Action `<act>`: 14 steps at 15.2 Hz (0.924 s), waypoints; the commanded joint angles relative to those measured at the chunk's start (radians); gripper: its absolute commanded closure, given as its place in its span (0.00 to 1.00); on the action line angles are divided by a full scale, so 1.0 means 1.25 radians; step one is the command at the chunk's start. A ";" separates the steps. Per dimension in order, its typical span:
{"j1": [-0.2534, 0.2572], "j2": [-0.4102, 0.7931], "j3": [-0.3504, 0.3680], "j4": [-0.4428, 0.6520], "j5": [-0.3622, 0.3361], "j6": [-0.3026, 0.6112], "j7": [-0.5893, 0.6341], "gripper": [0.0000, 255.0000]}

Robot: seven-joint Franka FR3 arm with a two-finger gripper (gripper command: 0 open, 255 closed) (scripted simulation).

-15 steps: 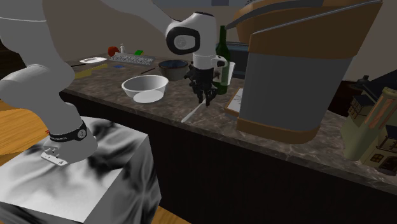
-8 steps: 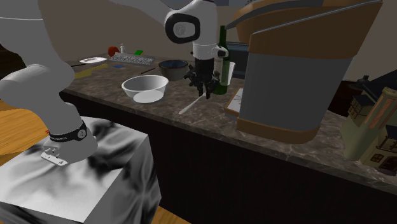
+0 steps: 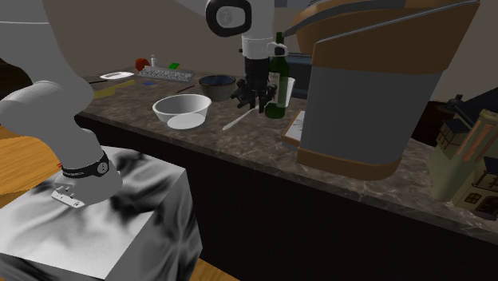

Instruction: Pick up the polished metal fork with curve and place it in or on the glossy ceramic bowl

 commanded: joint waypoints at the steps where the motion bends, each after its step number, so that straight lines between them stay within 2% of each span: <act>1: 0.000 -0.009 0.000 0.010 0.000 -0.019 0.000 1.00; 13: -0.001 -0.035 -0.001 0.106 0.000 -0.141 0.005 1.00; 14: 0.008 -0.043 0.008 0.096 0.000 -0.139 0.022 1.00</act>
